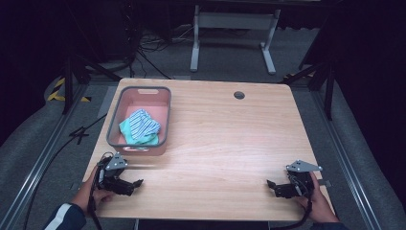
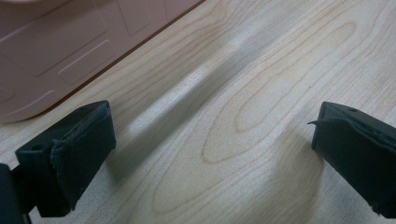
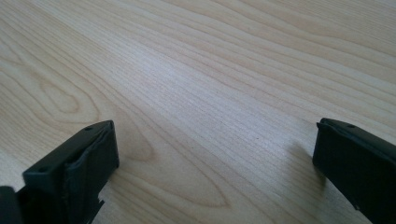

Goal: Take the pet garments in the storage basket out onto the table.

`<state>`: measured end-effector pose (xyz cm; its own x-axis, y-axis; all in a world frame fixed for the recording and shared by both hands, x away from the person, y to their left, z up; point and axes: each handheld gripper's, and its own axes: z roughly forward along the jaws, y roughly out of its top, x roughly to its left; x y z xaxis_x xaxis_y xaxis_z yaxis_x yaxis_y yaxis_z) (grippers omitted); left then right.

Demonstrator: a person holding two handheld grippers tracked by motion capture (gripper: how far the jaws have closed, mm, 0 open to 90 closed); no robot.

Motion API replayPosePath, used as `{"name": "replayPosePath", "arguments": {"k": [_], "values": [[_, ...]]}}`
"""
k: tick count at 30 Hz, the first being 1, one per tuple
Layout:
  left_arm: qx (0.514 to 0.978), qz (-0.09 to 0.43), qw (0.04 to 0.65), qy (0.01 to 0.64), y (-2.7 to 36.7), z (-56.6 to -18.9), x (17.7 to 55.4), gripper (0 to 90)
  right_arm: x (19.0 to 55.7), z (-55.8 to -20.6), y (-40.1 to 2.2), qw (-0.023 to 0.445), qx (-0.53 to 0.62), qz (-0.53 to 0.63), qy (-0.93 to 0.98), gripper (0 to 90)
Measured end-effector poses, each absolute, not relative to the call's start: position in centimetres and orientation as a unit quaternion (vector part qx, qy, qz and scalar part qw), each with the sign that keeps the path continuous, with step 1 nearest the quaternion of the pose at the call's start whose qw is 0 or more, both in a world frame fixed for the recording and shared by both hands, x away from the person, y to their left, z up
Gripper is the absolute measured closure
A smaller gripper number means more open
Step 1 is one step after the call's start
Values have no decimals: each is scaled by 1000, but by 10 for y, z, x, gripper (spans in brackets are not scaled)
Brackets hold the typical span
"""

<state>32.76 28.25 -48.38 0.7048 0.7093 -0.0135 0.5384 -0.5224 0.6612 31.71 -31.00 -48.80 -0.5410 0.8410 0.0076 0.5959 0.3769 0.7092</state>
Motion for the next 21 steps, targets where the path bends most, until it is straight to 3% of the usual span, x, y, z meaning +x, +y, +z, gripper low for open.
{"name": "replayPosePath", "arguments": {"k": [11,14,21], "values": [[872,122,319,350,287,-481,327,12,318,-488,-309,181,445,339,809,5],[873,121,313,353,288,-476,324,146,318,-488,-309,181,445,339,809,5],[888,108,296,336,291,-470,323,187,316,-488,-310,182,446,339,809,6]]}}
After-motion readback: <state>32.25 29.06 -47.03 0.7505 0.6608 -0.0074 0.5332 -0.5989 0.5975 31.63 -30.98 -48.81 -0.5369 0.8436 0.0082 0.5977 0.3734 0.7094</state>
